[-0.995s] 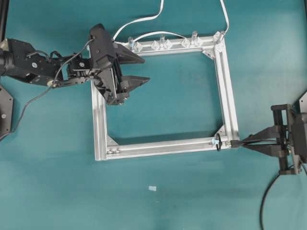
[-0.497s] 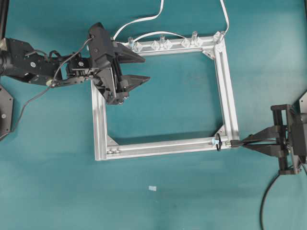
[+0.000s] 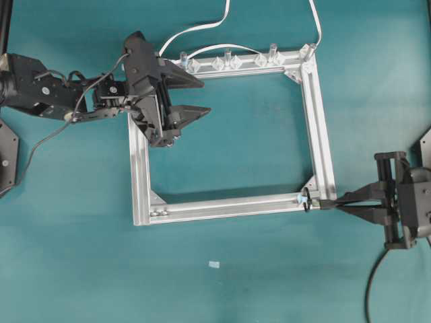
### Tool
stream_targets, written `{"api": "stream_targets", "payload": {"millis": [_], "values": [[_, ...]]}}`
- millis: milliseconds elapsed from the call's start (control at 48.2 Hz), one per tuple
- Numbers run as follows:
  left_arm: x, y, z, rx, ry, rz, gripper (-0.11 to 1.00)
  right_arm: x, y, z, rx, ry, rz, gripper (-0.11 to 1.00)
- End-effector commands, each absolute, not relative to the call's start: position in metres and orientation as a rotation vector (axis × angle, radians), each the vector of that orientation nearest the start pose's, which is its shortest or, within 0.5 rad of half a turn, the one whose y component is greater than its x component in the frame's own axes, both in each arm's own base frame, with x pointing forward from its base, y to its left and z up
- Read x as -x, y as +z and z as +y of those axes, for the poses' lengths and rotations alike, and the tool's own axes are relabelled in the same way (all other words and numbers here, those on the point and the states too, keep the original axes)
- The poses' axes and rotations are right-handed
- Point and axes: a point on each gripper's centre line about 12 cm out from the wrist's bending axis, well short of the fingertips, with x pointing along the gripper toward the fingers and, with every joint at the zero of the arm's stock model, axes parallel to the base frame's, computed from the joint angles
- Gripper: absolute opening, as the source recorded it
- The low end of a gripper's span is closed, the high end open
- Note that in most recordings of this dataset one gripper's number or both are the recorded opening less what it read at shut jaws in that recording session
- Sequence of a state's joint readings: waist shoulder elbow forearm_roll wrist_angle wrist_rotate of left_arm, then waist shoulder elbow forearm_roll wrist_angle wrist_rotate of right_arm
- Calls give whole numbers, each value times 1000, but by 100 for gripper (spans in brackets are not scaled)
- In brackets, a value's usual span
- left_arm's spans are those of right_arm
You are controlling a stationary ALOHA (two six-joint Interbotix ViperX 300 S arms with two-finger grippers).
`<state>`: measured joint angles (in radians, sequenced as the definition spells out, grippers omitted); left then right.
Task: Insert the wire through the string loop located on the right side.
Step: 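Push the USB plug through the black zip-tie loop with the right gripper, then move the left gripper to the plug tip beyond the loop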
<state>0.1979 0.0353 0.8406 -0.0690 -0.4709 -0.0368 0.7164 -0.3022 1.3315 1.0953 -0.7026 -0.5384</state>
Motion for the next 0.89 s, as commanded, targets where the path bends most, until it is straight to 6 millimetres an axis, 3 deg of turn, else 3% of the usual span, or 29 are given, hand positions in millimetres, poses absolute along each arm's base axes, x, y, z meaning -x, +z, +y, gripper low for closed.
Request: {"api": "stream_targets", "payload": {"millis": [0,870], "values": [[-367,162,74,121,233,351,68,-199,120,82,-31,-15,501,11],[-377,161,55,113,182,352,68,-226,127,77,-31,-78,471,11]]}}
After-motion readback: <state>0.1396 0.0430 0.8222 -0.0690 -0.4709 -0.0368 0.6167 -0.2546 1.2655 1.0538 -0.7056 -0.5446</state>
